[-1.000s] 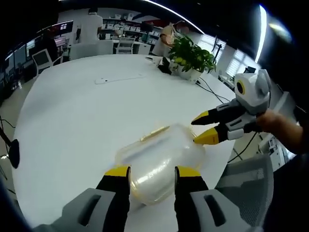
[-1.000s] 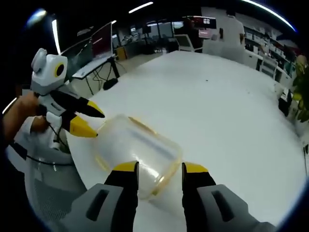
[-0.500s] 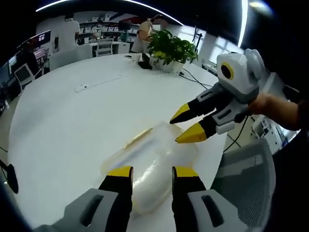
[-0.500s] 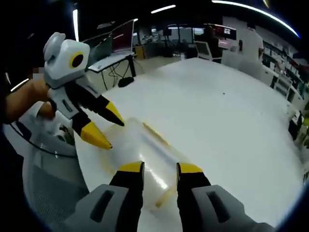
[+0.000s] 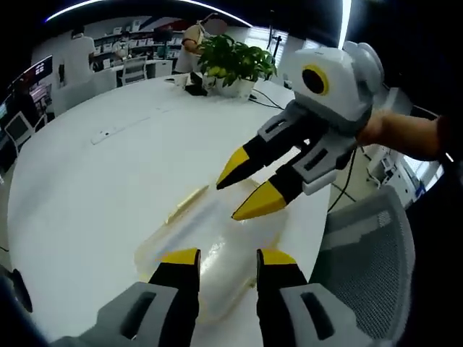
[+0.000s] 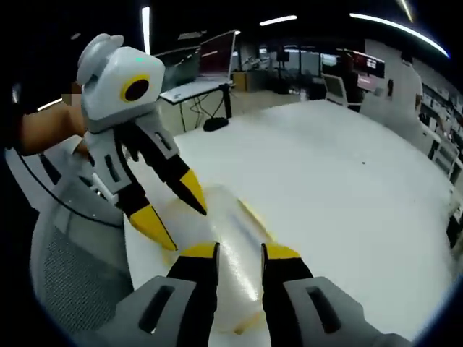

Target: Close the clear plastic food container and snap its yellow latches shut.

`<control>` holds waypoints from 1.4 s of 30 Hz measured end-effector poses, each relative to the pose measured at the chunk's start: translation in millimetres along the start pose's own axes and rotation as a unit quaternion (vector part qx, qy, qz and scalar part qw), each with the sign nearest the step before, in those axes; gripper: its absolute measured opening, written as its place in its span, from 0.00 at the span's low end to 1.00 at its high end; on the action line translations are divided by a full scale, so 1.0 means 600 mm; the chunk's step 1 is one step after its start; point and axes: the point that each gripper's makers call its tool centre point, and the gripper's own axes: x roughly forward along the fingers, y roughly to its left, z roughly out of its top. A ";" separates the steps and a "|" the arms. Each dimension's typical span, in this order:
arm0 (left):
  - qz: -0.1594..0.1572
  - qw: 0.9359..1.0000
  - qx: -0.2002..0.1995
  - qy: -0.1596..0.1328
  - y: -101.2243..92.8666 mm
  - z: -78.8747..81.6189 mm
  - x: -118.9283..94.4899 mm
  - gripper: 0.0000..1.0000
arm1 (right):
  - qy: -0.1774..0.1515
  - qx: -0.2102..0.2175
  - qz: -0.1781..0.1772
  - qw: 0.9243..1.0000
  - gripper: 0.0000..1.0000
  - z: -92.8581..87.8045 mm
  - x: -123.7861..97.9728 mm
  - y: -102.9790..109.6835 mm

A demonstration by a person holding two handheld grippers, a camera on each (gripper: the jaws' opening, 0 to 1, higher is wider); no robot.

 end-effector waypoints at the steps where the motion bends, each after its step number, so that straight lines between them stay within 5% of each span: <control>1: -0.001 1.000 0.003 0.000 -0.001 0.000 0.001 0.24 | 0.000 -0.006 0.002 1.000 0.19 0.001 0.002 0.001; 17: -0.018 0.999 0.035 0.008 -0.030 -0.016 0.008 0.25 | 0.019 -0.062 0.036 0.997 0.33 0.003 0.021 -0.005; 27: -0.013 0.996 0.092 -0.001 -0.043 -0.026 0.005 0.31 | 0.039 -0.067 0.065 0.995 0.39 0.004 0.031 -0.019; 42: 0.019 0.978 0.205 -0.008 -0.046 -0.031 0.014 0.29 | 0.094 -0.094 0.127 0.983 0.38 -0.006 0.044 -0.017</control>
